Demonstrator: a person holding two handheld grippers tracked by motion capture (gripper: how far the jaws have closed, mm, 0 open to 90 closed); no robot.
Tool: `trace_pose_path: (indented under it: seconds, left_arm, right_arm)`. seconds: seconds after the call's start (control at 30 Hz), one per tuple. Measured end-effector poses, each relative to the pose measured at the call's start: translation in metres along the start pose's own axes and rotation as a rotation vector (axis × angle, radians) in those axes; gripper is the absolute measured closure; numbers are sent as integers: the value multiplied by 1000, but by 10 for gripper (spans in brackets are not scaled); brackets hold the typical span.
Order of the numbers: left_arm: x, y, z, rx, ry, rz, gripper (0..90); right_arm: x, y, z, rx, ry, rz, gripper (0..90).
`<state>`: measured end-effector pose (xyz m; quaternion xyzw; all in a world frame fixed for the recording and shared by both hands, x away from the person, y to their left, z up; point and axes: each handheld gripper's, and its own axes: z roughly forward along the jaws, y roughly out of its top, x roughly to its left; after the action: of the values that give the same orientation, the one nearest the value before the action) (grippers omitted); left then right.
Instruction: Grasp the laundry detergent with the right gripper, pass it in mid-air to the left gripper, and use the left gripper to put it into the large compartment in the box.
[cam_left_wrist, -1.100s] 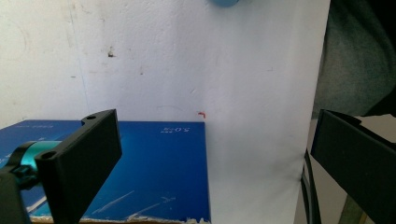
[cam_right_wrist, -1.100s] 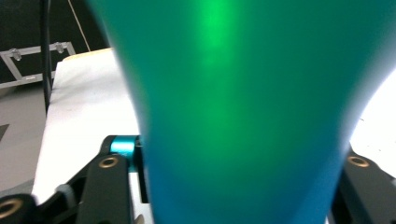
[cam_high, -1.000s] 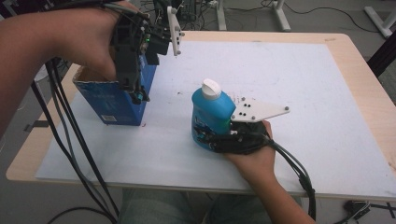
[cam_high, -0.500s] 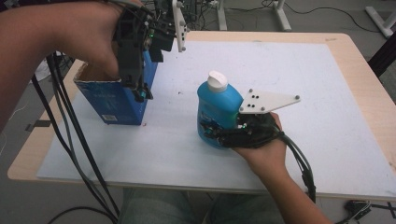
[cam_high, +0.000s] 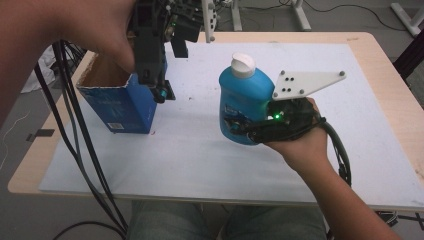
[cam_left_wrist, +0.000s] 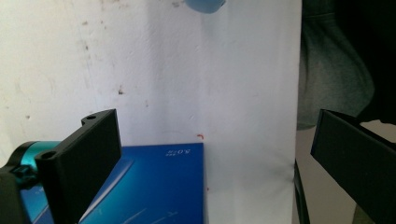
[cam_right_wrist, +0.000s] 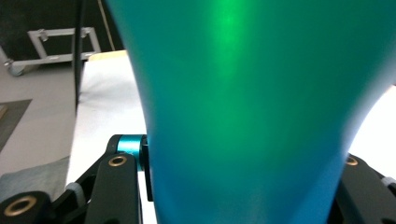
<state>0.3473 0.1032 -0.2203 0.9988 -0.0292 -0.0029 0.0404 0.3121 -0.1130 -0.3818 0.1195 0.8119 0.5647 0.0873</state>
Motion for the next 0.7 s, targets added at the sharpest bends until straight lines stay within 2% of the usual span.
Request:
trace_pose_path:
  seconds: [0.13,0.3,0.4,0.7]
  left_arm:
    - [-1,10,-2,7,-4,13,18]
    - [-3,22,-3,10,-11,25,17]
    - [-4,28,-3,5,-23,16,18]
    - [-8,44,-3,4,-46,25,17]
  right_arm:
    - [-4,11,-5,13,43,-30,455]
    - [-6,18,-4,18,101,-37,455]
    - [-6,19,0,25,140,-44,455]
    - [-3,20,16,24,236,-52,453]
